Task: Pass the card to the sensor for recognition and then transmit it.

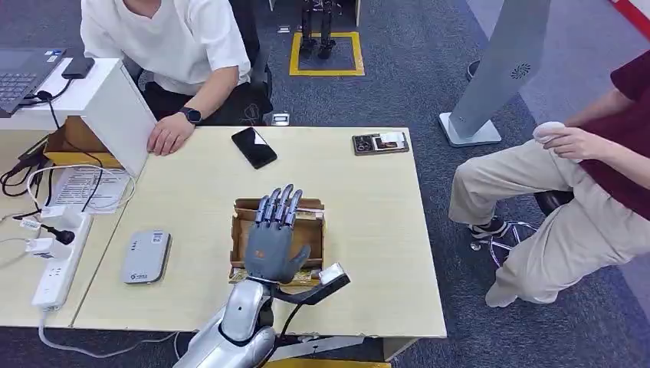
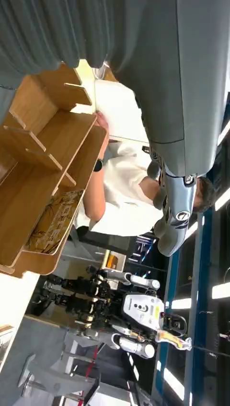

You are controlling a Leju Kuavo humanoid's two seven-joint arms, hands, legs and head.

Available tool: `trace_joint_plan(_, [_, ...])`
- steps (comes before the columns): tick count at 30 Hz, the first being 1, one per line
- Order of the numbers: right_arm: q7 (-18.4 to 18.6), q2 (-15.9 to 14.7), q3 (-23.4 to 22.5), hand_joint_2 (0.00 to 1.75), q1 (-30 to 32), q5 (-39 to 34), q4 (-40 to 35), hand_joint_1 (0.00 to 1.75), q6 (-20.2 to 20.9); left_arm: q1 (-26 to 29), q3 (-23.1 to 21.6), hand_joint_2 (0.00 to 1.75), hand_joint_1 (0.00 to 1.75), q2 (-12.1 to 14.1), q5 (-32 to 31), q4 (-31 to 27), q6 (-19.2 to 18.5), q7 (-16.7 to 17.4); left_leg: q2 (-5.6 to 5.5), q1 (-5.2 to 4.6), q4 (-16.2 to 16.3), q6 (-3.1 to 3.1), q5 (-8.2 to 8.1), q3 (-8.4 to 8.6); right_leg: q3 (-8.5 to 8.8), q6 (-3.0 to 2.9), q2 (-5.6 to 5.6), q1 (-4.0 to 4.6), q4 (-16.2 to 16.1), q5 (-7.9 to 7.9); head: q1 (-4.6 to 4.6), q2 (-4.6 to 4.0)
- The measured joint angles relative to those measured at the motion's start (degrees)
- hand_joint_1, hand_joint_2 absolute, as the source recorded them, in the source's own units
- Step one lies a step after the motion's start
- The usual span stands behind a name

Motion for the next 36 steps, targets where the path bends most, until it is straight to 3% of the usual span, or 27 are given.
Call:
trace_joint_plan(33, [0.0, 0.0, 0.0, 1.75, 0.0, 0.0, 0.0, 0.0, 0.0, 0.0, 0.0, 1.75, 0.0, 0.0, 0.0, 0.0, 0.0, 0.0, 0.0, 0.0, 0.0, 0.0, 0.0, 0.0, 0.0, 0.0, 0.0, 0.0, 0.0, 0.0, 0.0, 0.0])
trace_joint_plan(36, [0.3, 0.0, 0.0, 1.75, 0.0, 0.9, 0.0, 0.0, 0.2, -1.0, 0.2, 1.75, 0.0, 0.0, -4.4, 0.9, -2.4, 5.2, -0.03, 0.0, 0.0, 0.0, 0.0, 0.0, 0.0, 0.0, -0.02, 0.0, 0.0, 0.0, 0.02, 0.0])
